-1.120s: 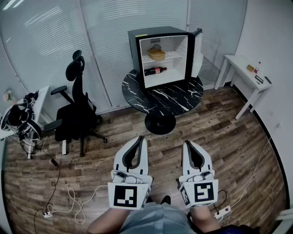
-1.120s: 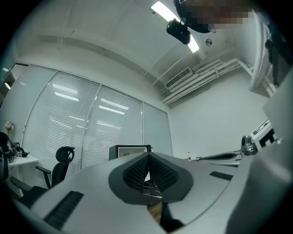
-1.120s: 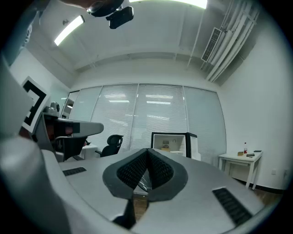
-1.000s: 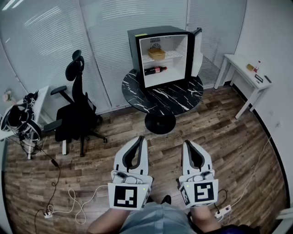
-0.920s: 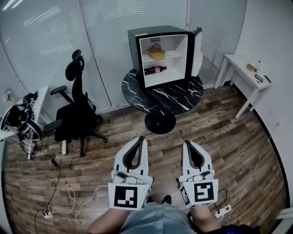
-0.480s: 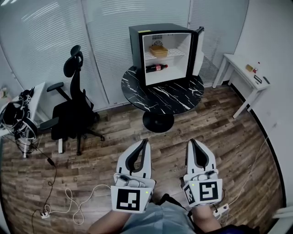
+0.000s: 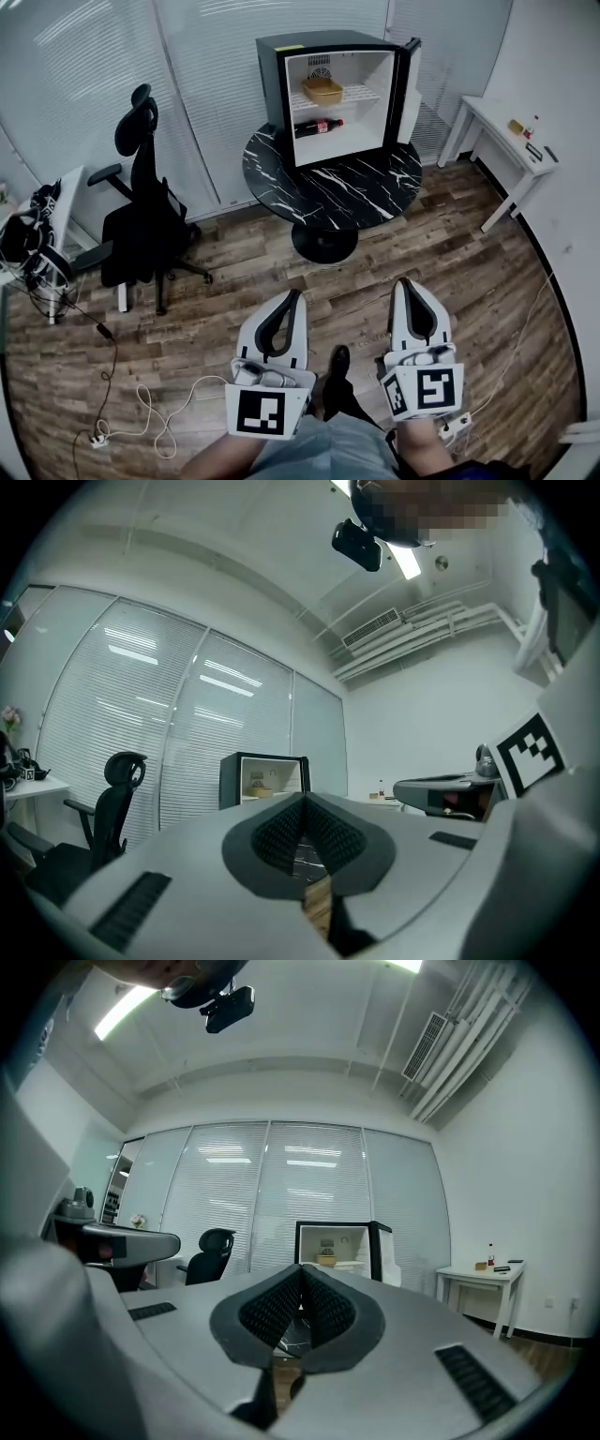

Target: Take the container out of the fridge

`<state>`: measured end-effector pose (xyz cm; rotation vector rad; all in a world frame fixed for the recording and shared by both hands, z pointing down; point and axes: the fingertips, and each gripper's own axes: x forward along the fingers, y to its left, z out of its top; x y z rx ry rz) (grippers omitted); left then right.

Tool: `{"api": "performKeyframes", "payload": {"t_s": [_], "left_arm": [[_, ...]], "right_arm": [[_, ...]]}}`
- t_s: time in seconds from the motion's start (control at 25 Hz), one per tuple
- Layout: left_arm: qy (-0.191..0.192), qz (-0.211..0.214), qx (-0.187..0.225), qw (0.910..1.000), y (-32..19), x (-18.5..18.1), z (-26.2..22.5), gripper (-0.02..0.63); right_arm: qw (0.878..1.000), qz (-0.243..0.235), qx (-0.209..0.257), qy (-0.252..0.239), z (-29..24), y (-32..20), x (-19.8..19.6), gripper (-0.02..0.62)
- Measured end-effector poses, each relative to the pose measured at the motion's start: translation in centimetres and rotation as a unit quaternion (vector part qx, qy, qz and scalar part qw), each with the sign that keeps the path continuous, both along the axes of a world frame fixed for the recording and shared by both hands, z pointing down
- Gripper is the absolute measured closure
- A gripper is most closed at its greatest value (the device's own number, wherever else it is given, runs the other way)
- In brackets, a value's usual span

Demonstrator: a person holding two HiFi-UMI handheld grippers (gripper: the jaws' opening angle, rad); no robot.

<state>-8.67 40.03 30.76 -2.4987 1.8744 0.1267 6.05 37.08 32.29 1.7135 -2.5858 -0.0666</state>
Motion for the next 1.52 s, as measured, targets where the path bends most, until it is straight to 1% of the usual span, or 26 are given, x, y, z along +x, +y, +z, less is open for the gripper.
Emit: {"api": "performKeyframes", "payload": {"t_s": [0.16, 0.36, 0.48, 0.56, 0.64, 0.76, 1.04, 1.32, 1.52], "left_arm": [[-0.009, -0.005, -0.004, 0.9999, -3.4, 0.4, 0.4, 0.592], [-0.018, -0.012, -0.015, 0.9997, -9.2, 1.3, 1.2, 0.592], [-0.037, -0.017, -0.02, 0.9989, -12.9, 1.9, 1.5, 0.592], [-0.047, -0.02, -0.016, 0.9986, -15.3, 2.4, 1.0, 0.592], [-0.049, -0.022, -0.004, 0.9985, -17.3, 3.1, 0.4, 0.592], [-0.054, -0.023, -0.004, 0.9983, -20.0, 4.1, 0.0, 0.592], [-0.058, -0.041, 0.01, 0.9974, -24.7, 6.3, -1.4, 0.592], [-0.059, -0.052, 0.003, 0.9969, -27.8, 7.0, -1.0, 0.592], [-0.054, -0.052, -0.002, 0.9972, -29.9, 6.9, -0.7, 0.592]], "right_arm": [[1.0, -0.004, -0.005, -0.007, 0.6, -3.7, 0.4, 0.581], [1.0, -0.013, -0.013, -0.012, 1.3, -9.9, 1.1, 0.581], [0.999, -0.02, -0.021, -0.014, 1.7, -13.7, 1.5, 0.581], [0.999, -0.027, -0.022, -0.016, 1.6, -16.1, 1.8, 0.583], [0.999, -0.033, -0.022, -0.018, 1.3, -18.3, 2.2, 0.581], [0.999, -0.044, -0.016, -0.022, 0.8, -21.1, 2.7, 0.583], [0.997, -0.076, 0.001, -0.022, -0.9, -25.9, 3.8, 0.583], [0.996, -0.084, 0.002, -0.019, -0.6, -29.0, 4.7, 0.583], [0.997, -0.078, -0.005, -0.018, 0.0, -31.3, 5.0, 0.583]]}}
